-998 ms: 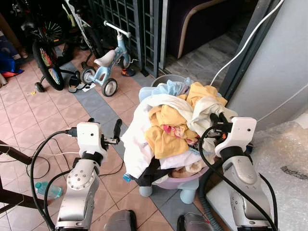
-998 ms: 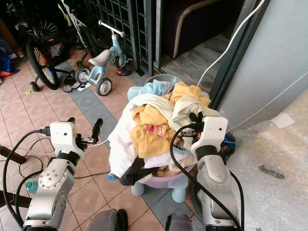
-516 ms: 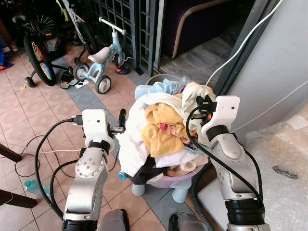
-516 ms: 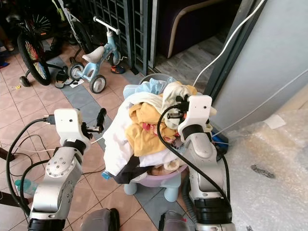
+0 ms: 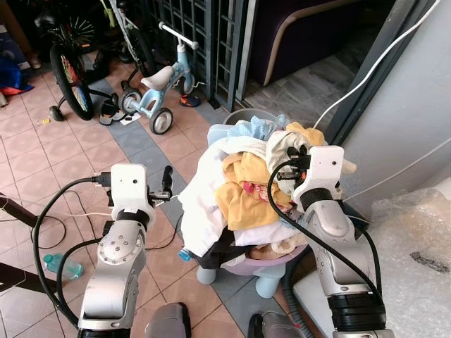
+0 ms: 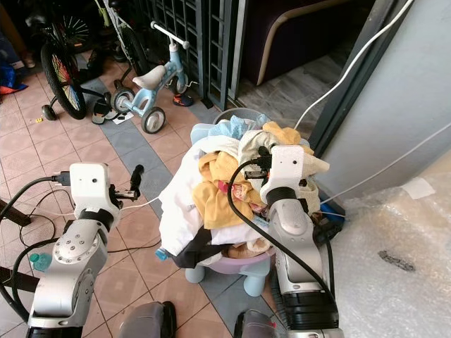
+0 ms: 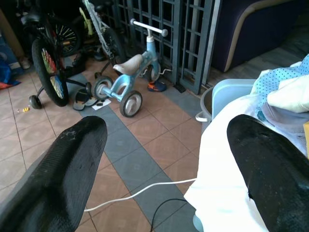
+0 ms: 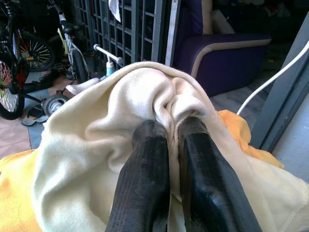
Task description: Clothes washing
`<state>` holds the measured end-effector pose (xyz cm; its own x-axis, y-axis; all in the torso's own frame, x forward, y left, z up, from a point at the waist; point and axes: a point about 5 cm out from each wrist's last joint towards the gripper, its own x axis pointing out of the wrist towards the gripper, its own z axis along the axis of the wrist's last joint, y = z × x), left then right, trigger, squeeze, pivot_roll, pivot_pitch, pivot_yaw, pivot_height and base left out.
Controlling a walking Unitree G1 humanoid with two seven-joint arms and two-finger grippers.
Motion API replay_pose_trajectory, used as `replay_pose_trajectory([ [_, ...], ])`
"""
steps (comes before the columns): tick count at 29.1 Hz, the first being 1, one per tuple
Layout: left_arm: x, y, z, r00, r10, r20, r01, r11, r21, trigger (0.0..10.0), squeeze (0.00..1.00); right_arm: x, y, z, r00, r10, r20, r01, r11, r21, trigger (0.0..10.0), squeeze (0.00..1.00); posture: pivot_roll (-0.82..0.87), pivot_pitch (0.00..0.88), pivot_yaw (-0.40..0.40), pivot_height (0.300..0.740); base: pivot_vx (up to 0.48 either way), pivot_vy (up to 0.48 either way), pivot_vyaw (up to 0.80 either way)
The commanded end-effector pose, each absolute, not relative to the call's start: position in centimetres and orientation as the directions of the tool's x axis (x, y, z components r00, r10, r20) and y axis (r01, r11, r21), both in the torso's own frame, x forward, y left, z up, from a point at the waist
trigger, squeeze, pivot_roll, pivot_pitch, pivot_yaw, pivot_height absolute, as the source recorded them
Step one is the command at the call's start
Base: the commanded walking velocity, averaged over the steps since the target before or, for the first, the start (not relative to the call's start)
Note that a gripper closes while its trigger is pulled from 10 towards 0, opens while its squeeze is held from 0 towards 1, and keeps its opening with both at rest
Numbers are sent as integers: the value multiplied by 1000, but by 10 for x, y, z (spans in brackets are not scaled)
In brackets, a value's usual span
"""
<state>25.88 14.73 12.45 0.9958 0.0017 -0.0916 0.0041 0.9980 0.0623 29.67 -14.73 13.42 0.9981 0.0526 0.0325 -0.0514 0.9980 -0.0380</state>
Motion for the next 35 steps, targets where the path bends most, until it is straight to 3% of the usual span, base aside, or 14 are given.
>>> replay_pose_trajectory([
  [1, 261, 143, 134, 998, -19, -62, 25, 995, 95, 10000, 0, 303, -156, 156, 994, 10, 107, -8, 1000, -19, 10000, 0, 48, 147, -17, 740, 0, 0, 0],
  [8, 257, 138, 138, 999, -20, -47, 22, 999, 47, 10000, 0, 323, -187, 197, 964, -143, 222, 151, 988, -17, 10000, 0, 33, 170, -31, 740, 0, 0, 0],
  [17, 256, 143, 131, 996, 39, -81, -35, 999, 41, 10000, 0, 311, -163, 173, 988, -45, 151, 47, 999, -16, 10000, 0, 38, 137, -32, 740, -28, 0, -163],
  [35, 254, 139, 127, 994, 23, -111, -18, 999, 43, 10000, 0, 311, -161, 171, 988, -47, 144, 50, 999, -13, 10000, 0, 38, 172, -24, 740, -296, 0, 0],
])
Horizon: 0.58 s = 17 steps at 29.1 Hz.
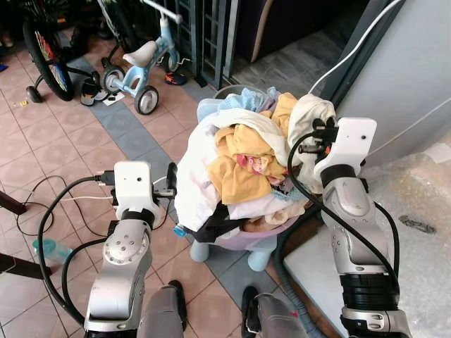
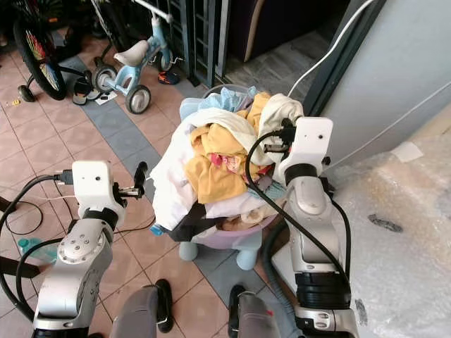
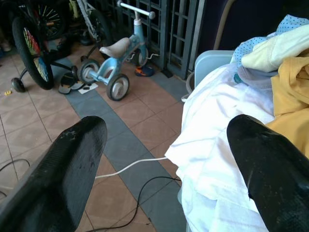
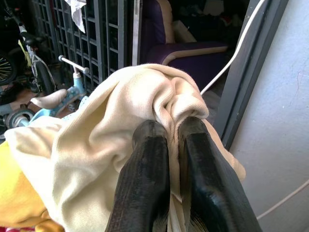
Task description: Clothes washing
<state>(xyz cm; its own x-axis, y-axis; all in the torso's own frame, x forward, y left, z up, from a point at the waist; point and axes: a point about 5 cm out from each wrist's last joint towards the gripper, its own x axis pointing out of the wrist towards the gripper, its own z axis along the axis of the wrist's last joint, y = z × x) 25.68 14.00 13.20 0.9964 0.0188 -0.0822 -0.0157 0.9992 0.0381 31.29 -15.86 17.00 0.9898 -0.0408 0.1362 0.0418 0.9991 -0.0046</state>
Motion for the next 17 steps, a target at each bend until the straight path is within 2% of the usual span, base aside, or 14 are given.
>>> replay_pose_trajectory([
  [1, 254, 139, 126, 993, 26, -117, -21, 999, 41, 10000, 0, 311, -160, 170, 989, -47, 143, 50, 999, -13, 10000, 0, 38, 171, -23, 740, -259, 0, 0],
  [3, 253, 140, 125, 991, 32, -127, -27, 999, 37, 10000, 0, 310, -160, 169, 989, -46, 139, 49, 999, -14, 10000, 0, 36, 168, -23, 740, -244, 0, 0],
  [13, 257, 139, 127, 993, 18, -119, -12, 999, 44, 10000, 0, 310, -160, 166, 989, -55, 134, 59, 998, -26, 10000, 0, 36, 154, -20, 740, 0, 0, 0],
  [17, 261, 138, 139, 998, -29, -52, 30, 999, 26, 10000, 0, 312, -161, 170, 987, -67, 143, 71, 997, -21, 10000, 0, 30, 158, -17, 740, 0, 0, -713],
])
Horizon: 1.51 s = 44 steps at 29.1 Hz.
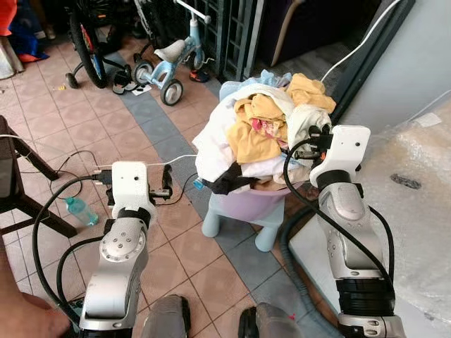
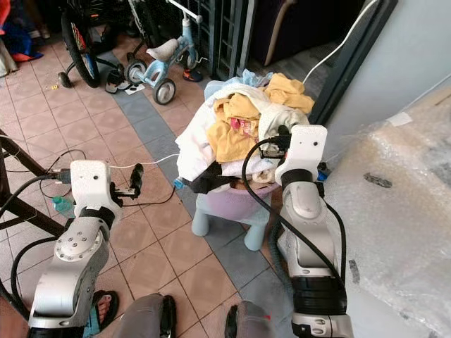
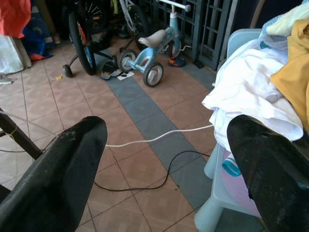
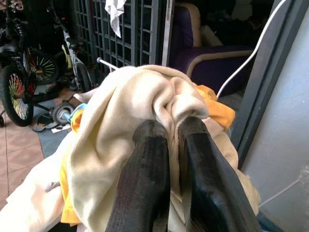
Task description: Clothes washing
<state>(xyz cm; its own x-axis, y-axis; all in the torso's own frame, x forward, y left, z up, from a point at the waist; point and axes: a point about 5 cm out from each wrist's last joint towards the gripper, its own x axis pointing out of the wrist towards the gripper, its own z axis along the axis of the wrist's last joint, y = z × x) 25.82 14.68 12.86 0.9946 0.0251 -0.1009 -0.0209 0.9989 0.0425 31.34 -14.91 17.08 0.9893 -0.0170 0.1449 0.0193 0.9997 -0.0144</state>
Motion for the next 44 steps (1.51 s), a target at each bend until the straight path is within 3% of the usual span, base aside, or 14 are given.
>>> replay_pose_trajectory([
  [1, 261, 138, 139, 998, -29, -52, 30, 999, 26, 10000, 0, 312, -161, 170, 987, -67, 143, 71, 997, -21, 10000, 0, 30, 158, -17, 740, 0, 0, -800],
  [14, 262, 128, 140, 995, -95, -24, 95, 995, -21, 10000, 0, 321, -164, 176, 980, -96, 175, 103, 994, -33, 10000, 0, 33, 135, -19, 740, 0, 0, -800],
  [34, 262, 125, 140, 992, -122, -11, 122, 992, -39, 10000, 0, 338, -182, 201, 950, -147, 274, 172, 982, -72, 10000, 0, 26, 142, -15, 740, 316, 0, -800],
  [44, 262, 126, 133, 994, -95, -55, 94, 995, -18, 10000, 0, 353, -205, 221, 919, -204, 338, 250, 963, -98, 10000, 0, 38, 131, -9, 740, 25, 0, -800],
])
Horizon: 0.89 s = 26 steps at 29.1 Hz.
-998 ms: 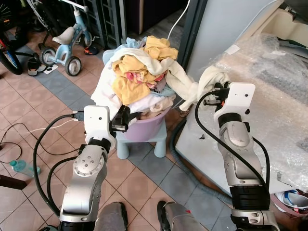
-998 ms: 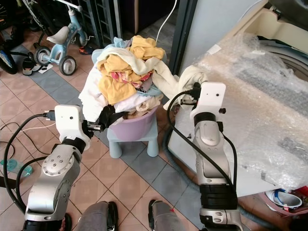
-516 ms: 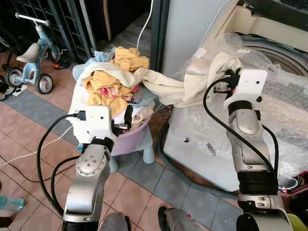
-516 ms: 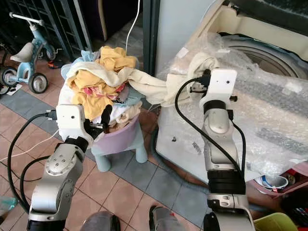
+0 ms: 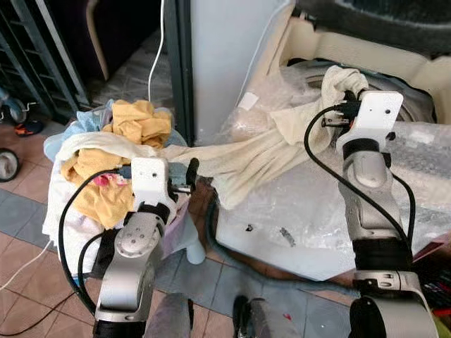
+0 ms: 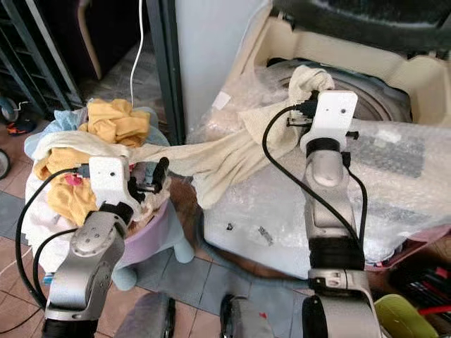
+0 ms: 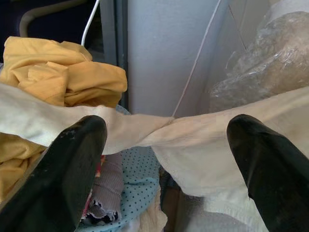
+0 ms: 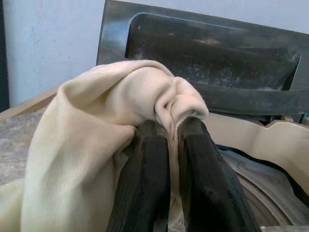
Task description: Clothes washing
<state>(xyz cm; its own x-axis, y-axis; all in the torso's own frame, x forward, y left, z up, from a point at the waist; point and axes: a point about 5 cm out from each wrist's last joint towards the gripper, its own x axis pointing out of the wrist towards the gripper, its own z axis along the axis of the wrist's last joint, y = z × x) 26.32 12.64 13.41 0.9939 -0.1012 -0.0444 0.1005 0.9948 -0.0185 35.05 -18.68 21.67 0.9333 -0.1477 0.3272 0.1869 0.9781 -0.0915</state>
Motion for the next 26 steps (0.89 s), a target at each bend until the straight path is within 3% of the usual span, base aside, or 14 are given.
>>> replay_pose_trajectory([
  [1, 262, 126, 133, 994, -95, -55, 94, 995, -18, 10000, 0, 353, -205, 221, 919, -204, 338, 250, 963, -98, 10000, 0, 38, 131, -9, 740, 0, 0, -800],
  [8, 263, 124, 133, 993, -103, -51, 102, 995, -7, 10000, 0, 371, -220, 247, 897, -223, 381, 283, 953, -109, 10000, 0, 44, 128, -10, 740, 0, 0, -800],
  [11, 265, 122, 133, 993, -109, -53, 109, 994, -2, 10000, 0, 400, -226, 310, 894, -160, 418, 250, 953, -171, 10000, 0, 44, 126, -14, 740, 0, 0, -800],
  [16, 265, 121, 132, 993, -100, -54, 100, 995, -5, 10000, 0, 408, -208, 351, 881, -48, 470, 168, 962, -217, 10000, 0, 47, 124, -32, 740, 0, 0, -594],
  [21, 263, 120, 133, 995, -87, -43, 86, 996, -14, 10000, 0, 412, -193, 348, 887, 24, 461, 62, 984, -170, 10000, 0, 59, 124, -42, 740, 0, 0, 0],
  [26, 261, 131, 135, 999, -21, -51, 21, 1000, 6, 10000, 0, 411, -180, 308, 894, 159, 420, -99, 982, -162, 10000, 0, 63, 129, -31, 740, 0, 0, 0],
])
